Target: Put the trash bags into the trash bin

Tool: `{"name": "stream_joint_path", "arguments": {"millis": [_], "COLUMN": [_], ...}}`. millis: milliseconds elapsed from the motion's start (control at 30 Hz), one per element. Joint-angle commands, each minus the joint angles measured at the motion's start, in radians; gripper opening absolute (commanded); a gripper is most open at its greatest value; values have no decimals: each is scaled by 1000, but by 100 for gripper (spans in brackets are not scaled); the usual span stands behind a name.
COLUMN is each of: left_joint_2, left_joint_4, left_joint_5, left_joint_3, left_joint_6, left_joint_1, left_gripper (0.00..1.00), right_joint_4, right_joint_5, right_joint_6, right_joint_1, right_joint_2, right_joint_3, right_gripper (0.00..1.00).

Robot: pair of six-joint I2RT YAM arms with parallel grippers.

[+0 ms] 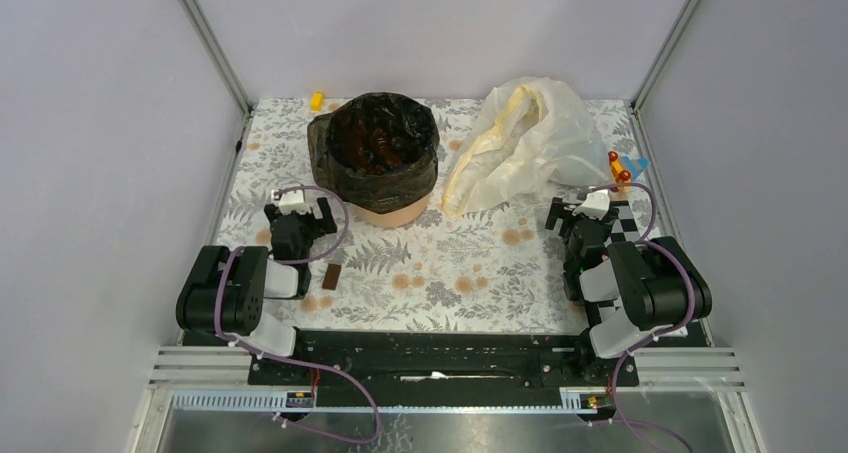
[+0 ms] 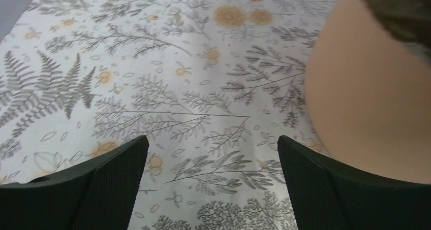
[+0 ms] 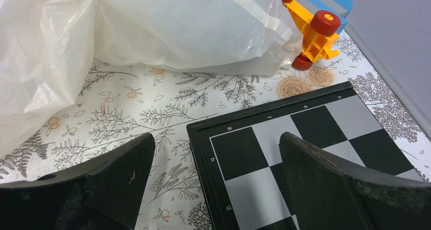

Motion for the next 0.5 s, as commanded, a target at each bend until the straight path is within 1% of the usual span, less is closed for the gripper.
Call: {"name": "stream_joint_path", "arguments": {"millis": [0,467], "left_joint_2": [4,3], "left_joint_4": [104,100], "left_joint_5": [102,102], "left_joint_3": [35,36], "left_joint_6": [34,43], "left_joint_1": [3,-2], "left_gripper": [99,99], "right_joint_4": [24,23], "right_joint_5": [-2,-2], "right_joint_6": [6,6], "right_joint_1": [-4,-4], "right_joint_2": [-18,-18], "right_joint_3": [9,9], "right_gripper": [100,100]}}
